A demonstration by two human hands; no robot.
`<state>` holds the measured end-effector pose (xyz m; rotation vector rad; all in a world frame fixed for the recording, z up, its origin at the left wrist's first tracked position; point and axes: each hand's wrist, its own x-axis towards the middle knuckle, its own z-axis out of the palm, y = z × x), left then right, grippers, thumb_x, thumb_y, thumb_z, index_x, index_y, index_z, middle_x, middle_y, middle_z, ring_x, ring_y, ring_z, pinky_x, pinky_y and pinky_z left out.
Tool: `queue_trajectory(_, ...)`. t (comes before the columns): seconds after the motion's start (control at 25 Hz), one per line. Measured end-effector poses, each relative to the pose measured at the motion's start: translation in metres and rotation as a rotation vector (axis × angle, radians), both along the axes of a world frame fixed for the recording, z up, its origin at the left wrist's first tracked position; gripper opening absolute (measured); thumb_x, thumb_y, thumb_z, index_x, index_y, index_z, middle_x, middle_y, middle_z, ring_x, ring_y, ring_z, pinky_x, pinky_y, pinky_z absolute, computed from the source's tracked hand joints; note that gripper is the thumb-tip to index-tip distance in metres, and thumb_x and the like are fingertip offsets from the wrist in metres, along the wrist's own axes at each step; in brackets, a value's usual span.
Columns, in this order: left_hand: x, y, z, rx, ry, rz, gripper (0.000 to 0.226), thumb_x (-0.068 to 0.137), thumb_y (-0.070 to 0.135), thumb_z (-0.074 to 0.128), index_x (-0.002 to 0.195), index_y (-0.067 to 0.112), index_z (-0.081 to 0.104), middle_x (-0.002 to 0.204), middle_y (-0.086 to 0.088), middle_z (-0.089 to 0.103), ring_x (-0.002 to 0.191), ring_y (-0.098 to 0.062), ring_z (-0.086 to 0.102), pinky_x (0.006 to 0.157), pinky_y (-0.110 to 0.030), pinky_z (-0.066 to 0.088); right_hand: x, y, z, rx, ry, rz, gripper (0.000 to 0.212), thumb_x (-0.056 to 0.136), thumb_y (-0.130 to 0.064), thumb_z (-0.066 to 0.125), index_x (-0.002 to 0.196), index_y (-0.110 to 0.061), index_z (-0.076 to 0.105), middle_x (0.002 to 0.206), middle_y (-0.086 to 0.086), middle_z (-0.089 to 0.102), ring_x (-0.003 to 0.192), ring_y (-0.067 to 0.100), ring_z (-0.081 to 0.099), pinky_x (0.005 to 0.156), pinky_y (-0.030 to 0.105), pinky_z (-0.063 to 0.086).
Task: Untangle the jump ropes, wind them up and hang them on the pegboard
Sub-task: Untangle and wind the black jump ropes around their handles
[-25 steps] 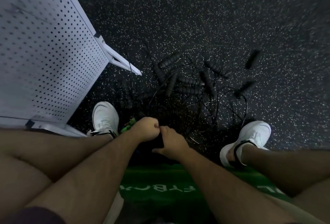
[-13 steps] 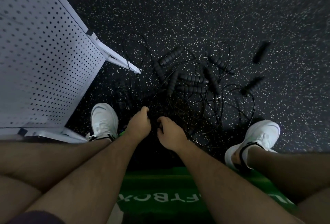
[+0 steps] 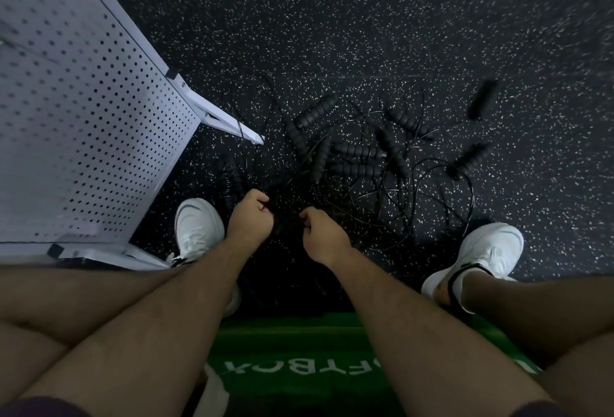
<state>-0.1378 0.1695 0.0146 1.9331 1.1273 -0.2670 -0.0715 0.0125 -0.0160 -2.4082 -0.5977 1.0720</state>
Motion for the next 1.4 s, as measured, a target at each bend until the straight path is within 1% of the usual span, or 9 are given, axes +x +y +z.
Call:
queue_trajectory(0.08, 0.002, 0.005, 0.007, -0.005, 0.158, -0.117, 0.024, 0.088, 0.008, 0.052, 0.111, 0.014, 0.057, 0.098, -0.006, 0.06, 0.085, -0.026, 0.061, 0.071, -0.034, 0.051, 0.006, 0.001, -0.001, -0.016, -0.034, 0.034, 0.042, 0.093, -0.01, 0.047, 0.133, -0.022, 0.055, 0.13, 0.0, 0.056, 0.118, 0.024, 0.053, 0.097, 0.042, 0.05)
queue_trajectory(0.16, 0.003, 0.004, 0.004, 0.177, 0.366, -0.37, 0.027, 0.09, 0.015, 0.052, 0.115, 0.008, 0.057, 0.122, -0.013, 0.052, 0.102, -0.031, 0.057, 0.086, -0.037, 0.049, 0.008, 0.001, -0.003, -0.062, -0.097, 0.148, 0.049, 0.093, -0.012, 0.049, 0.14, -0.022, 0.05, 0.139, -0.001, 0.049, 0.124, 0.026, 0.044, 0.099, 0.042, 0.047)
queue_trajectory(0.28, 0.01, -0.01, -0.016, 0.462, 0.229, -0.718, 0.035, 0.094, 0.023, 0.05, 0.124, 0.009, 0.061, 0.147, -0.009, 0.044, 0.133, -0.03, 0.043, 0.107, -0.041, 0.032, 0.001, -0.004, -0.01, -0.142, -0.178, 0.274, 0.06, 0.091, -0.021, 0.055, 0.149, -0.022, 0.041, 0.154, 0.0, 0.037, 0.133, 0.03, 0.035, 0.104, 0.043, 0.039)
queue_trajectory(0.44, 0.028, -0.035, -0.034, 0.376, 0.279, -0.993, 0.033, 0.099, 0.029, 0.043, 0.126, 0.014, 0.056, 0.132, -0.006, 0.055, 0.124, -0.025, 0.053, 0.109, -0.04, 0.032, -0.002, -0.001, -0.019, -0.204, -0.342, 0.352, 0.05, 0.089, -0.028, 0.058, 0.138, -0.021, 0.048, 0.142, 0.0, 0.047, 0.126, 0.03, 0.039, 0.101, 0.04, 0.034)
queue_trajectory(0.64, 0.041, -0.039, -0.05, 0.358, 0.421, -0.922, 0.066, 0.092, 0.033, 0.058, 0.15, 0.014, 0.032, 0.147, -0.01, 0.041, 0.135, -0.03, 0.04, 0.112, -0.041, 0.032, 0.021, -0.01, -0.028, -0.361, -0.372, 0.362, 0.072, 0.092, -0.03, 0.061, 0.155, -0.024, 0.028, 0.158, 0.005, 0.028, 0.139, 0.039, 0.028, 0.113, 0.045, 0.029)
queue_trajectory(0.8, 0.043, -0.035, -0.059, 0.216, 0.397, -0.864, 0.068, 0.091, 0.031, 0.06, 0.153, 0.026, 0.033, 0.152, -0.007, 0.037, 0.136, -0.029, 0.039, 0.112, -0.042, 0.029, 0.044, -0.026, -0.033, -0.36, -0.4, 0.365, 0.055, 0.091, -0.037, 0.065, 0.141, -0.025, 0.046, 0.139, 0.003, 0.041, 0.122, 0.035, 0.044, 0.101, 0.043, 0.04)
queue_trajectory(1.12, 0.057, -0.048, -0.051, 0.055, 0.275, -0.717, 0.047, 0.084, 0.02, 0.057, 0.128, 0.039, 0.056, 0.13, 0.004, 0.052, 0.123, -0.023, 0.047, 0.105, -0.04, 0.034, 0.035, -0.07, -0.03, -0.141, -0.062, 0.169, 0.063, 0.078, -0.062, 0.063, 0.125, -0.022, 0.054, 0.121, -0.002, 0.056, 0.114, 0.025, 0.049, 0.092, 0.041, 0.048)
queue_trajectory(1.24, 0.071, -0.06, -0.048, 0.1, 0.32, -0.678, 0.03, 0.085, 0.019, 0.052, 0.107, 0.034, 0.066, 0.12, 0.003, 0.058, 0.118, -0.023, 0.047, 0.099, -0.038, 0.033, 0.032, -0.088, -0.026, -0.071, 0.114, -0.046, 0.062, 0.079, -0.052, 0.071, 0.131, -0.021, 0.057, 0.127, -0.007, 0.055, 0.114, 0.016, 0.053, 0.096, 0.034, 0.049)
queue_trajectory(1.4, 0.082, -0.08, -0.047, 0.219, 0.43, -0.777, 0.032, 0.09, 0.028, 0.053, 0.12, 0.025, 0.063, 0.13, -0.005, 0.051, 0.123, -0.025, 0.045, 0.104, -0.039, 0.035, 0.05, -0.093, -0.016, 0.023, 0.21, -0.306, 0.026, 0.09, -0.012, 0.062, 0.113, -0.018, 0.072, 0.11, -0.005, 0.067, 0.094, 0.011, 0.063, 0.084, 0.023, 0.05)
